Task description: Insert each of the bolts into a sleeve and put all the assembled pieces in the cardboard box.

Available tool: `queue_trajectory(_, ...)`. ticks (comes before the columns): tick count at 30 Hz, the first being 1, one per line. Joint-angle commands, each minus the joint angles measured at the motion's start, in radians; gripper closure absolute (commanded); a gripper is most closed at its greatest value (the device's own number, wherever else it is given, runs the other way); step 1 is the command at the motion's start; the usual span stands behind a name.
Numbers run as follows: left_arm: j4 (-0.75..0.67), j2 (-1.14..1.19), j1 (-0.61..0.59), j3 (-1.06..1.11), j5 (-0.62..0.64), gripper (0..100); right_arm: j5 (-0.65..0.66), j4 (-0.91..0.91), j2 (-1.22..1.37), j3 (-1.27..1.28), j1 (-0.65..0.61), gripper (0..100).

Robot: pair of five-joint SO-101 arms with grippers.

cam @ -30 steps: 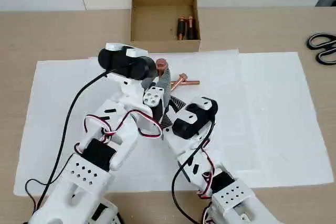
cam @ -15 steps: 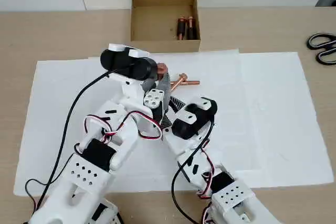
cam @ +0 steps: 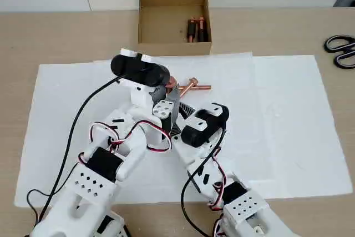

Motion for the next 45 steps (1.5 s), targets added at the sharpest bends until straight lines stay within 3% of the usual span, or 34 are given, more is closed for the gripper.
queue_trajectory(1, 0.031, -0.023, -0.006, -0.004, -0.003, 100, -0.005, -0.001, -0.005, 0.009, -0.001, 99.5)
queue_trajectory(30, 0.044, -0.028, -0.011, -0.001, 0.000, 99, -0.005, -0.001, -0.005, 0.009, -0.001, 99.5)
queue_trajectory(37, 0.046, -0.028, -0.011, -0.028, 0.040, 83, -0.005, -0.001, -0.005, 0.009, -0.001, 99.5)
queue_trajectory(45, 0.046, -0.029, -0.060, -0.065, 0.041, 81, -0.005, -0.001, -0.005, 0.009, 0.001, 99.5)
